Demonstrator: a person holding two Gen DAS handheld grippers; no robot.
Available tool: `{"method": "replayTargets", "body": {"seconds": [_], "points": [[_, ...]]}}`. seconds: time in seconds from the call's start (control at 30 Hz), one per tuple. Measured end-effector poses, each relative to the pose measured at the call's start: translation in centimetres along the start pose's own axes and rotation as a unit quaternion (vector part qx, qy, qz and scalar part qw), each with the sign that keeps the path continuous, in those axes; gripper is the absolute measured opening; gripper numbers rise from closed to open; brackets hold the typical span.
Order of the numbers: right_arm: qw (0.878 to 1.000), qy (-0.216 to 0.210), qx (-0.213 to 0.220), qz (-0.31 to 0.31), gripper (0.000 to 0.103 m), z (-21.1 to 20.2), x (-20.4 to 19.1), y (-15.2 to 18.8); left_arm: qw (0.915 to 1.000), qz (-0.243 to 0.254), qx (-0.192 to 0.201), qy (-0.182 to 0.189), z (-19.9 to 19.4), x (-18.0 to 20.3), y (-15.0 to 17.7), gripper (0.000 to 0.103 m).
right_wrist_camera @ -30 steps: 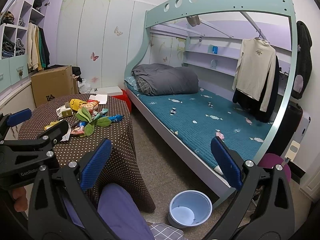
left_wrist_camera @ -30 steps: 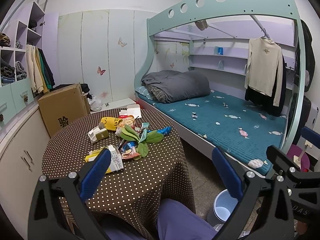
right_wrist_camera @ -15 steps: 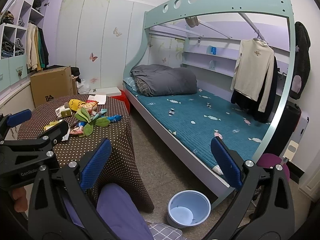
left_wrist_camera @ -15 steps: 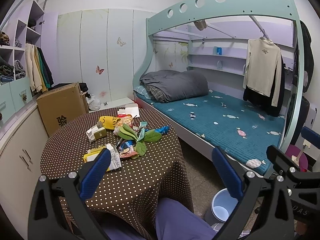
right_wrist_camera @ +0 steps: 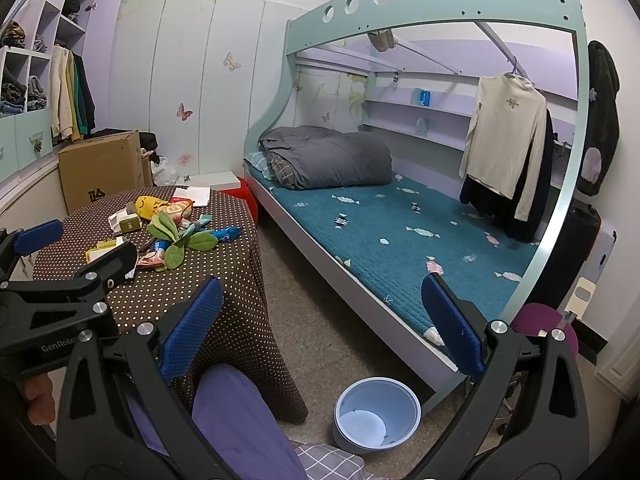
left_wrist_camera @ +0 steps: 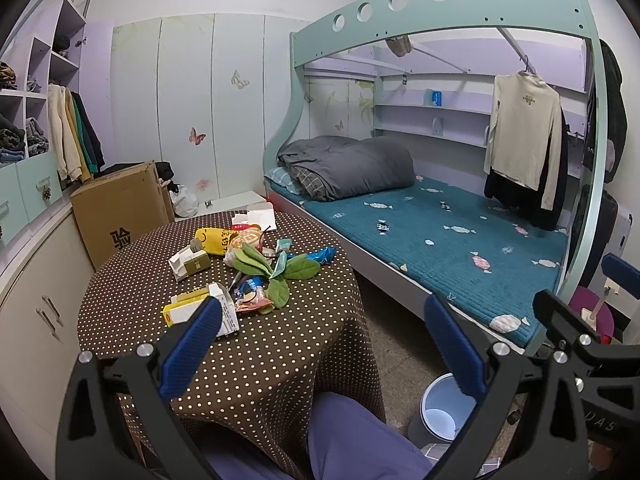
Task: Collect trash
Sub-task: 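Reach the left gripper to the yellow-and-white medicine box and grasp it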
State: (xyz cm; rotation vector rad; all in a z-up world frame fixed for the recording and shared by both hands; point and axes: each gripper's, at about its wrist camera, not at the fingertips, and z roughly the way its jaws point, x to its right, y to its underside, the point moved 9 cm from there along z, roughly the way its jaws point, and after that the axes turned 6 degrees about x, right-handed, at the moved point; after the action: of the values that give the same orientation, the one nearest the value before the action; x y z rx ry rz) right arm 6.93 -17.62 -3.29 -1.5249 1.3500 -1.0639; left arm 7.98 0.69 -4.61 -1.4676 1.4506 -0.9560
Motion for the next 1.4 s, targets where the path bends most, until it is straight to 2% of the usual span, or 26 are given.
{"method": "replayTargets", "body": {"seconds": [0.4, 0.67, 1.03, 1.4], "points": [[1.000, -0.008, -0.007, 0.005, 0.098, 0.7, -0.4, 0.0, 1.0000, -0.003, -0.006, -0.002, 0.5, -0.2, -0.1, 0.099], [0.999, -0.035, -0.025, 0.007, 0.098, 2.0, -2.4, 0.3, 0.9995, -0.014, -0.020, -0.019, 1.0, -2.4, 0.7, 0.099], [0.994, -0.093, -0.061, -0.005, 0.098, 4.9, -8.0, 0.6, 0.9958, -0.043, -0.053, -0.060, 2.5, -7.7, 2.2, 0.099], [0.980, -0.152, -0.124, -0.014, 0.098, 9.6, -14.8, 2.0, 0.9838, -0.089, -0.115, -0.105, 6.1, -14.3, 5.1, 0.099]]}}
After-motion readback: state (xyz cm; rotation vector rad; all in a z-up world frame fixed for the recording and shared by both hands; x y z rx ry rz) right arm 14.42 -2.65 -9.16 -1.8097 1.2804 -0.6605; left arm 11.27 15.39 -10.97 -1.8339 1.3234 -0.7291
